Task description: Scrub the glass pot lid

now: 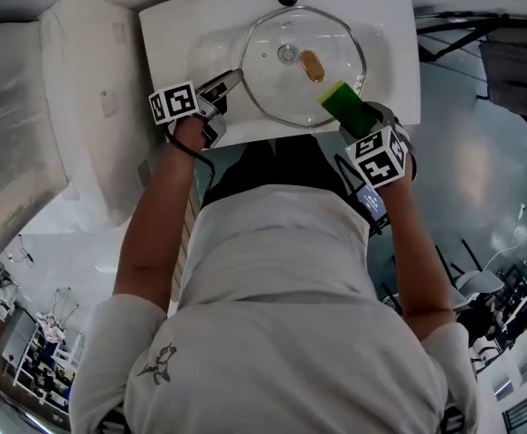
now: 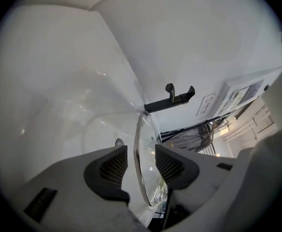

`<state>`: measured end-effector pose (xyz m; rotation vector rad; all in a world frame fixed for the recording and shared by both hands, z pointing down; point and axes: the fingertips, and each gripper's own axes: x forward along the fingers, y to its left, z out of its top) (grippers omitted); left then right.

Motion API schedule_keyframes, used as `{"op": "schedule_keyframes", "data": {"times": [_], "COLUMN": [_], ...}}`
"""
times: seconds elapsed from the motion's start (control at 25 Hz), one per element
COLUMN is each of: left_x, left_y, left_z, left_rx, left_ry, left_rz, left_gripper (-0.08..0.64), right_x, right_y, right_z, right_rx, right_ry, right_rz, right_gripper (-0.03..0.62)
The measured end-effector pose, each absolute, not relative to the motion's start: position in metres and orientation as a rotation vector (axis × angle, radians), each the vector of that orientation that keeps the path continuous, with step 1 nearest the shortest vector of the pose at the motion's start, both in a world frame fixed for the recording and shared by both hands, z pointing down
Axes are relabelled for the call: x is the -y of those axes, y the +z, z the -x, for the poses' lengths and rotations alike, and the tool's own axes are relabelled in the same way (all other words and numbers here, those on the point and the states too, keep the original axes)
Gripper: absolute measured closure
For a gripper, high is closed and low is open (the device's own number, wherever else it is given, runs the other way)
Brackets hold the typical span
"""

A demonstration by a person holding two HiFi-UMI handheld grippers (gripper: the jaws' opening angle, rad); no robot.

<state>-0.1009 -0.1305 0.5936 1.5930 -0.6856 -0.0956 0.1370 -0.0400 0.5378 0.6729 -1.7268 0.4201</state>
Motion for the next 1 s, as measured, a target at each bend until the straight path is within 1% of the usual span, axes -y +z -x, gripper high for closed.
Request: {"op": "schedule_keyframes", "data": {"times": [0.28, 0.72, 1.0], "left_x": [0.120, 0.112, 0.088], "left_y": [0.538, 0.386, 0.300], "left_z": [0.115, 0.136, 0.151], "left_rx": [0.704, 0.824, 0.938], "left_ry": [-0.059, 0.014, -0.109], "left_rz": [-1.736, -2.172, -2.357], "left_gripper": [0.382, 0.382, 0.383], "right_x": [0.060, 0.097, 0.095], "right_y": [0.502, 0.393, 0.318], "right_z": [-0.110, -0.052, -0.038], "right_rx": [1.821, 2.151, 2.391], "right_ry": [0.318, 0.148, 0.077], "right_rz": [-0.720, -0.837, -0.931], "right_gripper": [0.299, 0.299, 0.299]}}
